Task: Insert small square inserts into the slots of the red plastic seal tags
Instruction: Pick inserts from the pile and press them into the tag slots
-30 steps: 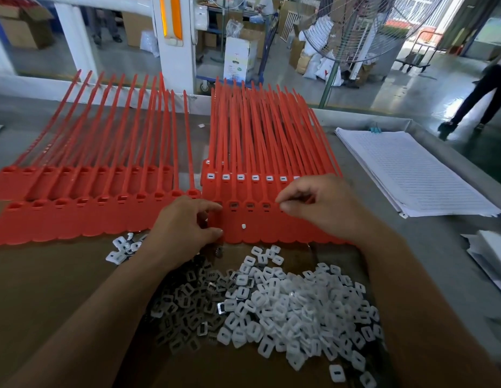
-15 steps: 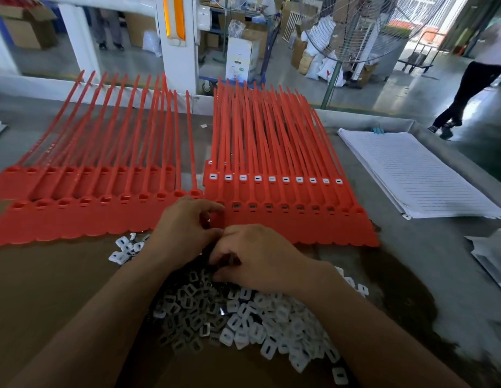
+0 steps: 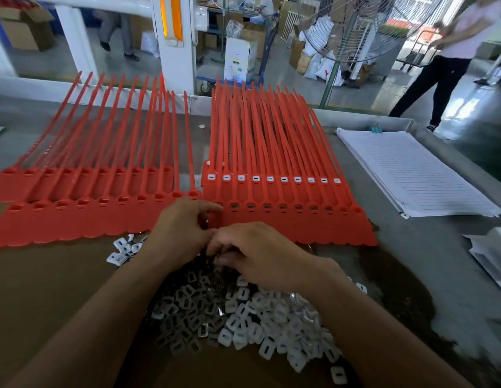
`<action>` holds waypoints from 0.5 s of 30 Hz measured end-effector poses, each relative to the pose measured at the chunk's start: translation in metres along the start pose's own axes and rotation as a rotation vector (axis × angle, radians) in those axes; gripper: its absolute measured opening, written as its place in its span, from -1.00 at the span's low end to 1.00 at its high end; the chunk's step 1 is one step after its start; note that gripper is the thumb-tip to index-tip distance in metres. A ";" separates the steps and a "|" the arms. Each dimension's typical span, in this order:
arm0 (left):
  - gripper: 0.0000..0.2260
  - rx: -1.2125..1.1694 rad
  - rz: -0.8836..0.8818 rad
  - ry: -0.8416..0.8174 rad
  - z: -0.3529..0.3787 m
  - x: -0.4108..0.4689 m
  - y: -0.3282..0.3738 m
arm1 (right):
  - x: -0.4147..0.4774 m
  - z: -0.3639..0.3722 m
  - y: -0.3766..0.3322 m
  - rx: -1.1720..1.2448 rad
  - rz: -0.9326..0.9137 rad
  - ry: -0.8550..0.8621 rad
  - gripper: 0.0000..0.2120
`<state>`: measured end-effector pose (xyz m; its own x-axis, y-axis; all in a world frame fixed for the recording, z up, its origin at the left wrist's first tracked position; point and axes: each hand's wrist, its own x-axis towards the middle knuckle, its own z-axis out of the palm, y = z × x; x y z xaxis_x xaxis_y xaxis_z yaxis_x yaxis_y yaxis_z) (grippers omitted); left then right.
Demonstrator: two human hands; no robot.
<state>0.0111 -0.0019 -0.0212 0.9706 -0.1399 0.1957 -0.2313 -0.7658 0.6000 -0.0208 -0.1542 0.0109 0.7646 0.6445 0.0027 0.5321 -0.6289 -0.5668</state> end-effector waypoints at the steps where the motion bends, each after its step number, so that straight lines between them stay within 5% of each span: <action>1: -0.61 0.002 0.000 -0.001 0.000 0.000 -0.001 | 0.000 -0.001 0.000 0.008 -0.001 0.003 -0.85; 15: -0.60 -0.008 -0.005 -0.013 0.002 0.001 -0.004 | 0.001 0.001 0.009 0.059 -0.041 0.037 -0.87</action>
<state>0.0133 -0.0004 -0.0249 0.9724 -0.1444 0.1831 -0.2274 -0.7616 0.6069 -0.0154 -0.1593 0.0050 0.7561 0.6520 0.0565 0.5416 -0.5750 -0.6132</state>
